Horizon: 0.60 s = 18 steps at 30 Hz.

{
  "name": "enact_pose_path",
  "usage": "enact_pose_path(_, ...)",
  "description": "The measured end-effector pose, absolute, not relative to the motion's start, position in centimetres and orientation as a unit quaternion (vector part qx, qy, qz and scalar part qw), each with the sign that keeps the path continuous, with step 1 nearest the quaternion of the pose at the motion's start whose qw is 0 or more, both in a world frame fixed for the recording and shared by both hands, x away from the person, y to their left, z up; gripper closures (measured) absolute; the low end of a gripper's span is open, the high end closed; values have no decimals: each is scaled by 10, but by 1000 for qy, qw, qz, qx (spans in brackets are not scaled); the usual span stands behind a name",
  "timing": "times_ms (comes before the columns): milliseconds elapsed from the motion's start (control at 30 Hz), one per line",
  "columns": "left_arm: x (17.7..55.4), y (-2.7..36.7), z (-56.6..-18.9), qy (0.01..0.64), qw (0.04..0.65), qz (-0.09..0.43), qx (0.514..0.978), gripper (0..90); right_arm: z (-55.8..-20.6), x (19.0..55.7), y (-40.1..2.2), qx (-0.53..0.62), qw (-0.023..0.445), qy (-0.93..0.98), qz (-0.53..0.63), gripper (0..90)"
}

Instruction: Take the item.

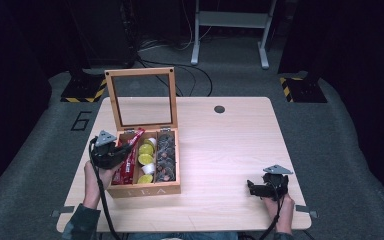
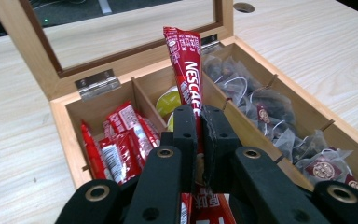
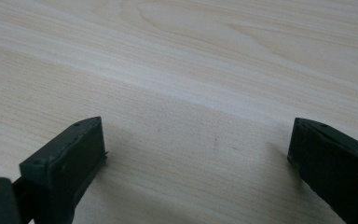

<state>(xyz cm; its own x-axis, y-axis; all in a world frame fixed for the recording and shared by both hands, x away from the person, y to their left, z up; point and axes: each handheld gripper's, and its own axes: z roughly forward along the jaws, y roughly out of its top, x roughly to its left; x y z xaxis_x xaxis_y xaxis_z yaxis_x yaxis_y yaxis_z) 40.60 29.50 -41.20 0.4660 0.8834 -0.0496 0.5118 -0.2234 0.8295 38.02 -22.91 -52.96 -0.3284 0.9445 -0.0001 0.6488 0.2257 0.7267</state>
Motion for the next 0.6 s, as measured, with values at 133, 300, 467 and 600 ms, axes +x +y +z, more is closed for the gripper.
enact_pose_path(133,408,290,-409,458,417,221,753,848,-530,380,-229,532,229,748,322,35)
enact_pose_path(300,411,282,-406,445,425,219,758,848,-530,380,-229,532,229,748,323,36)
enact_pose_path(467,412,272,-403,427,429,219,765,848,-530,380,-229,532,229,748,323,38)
enact_pose_path(600,415,265,-401,416,428,216,772,847,-530,380,-229,532,230,749,322,39)
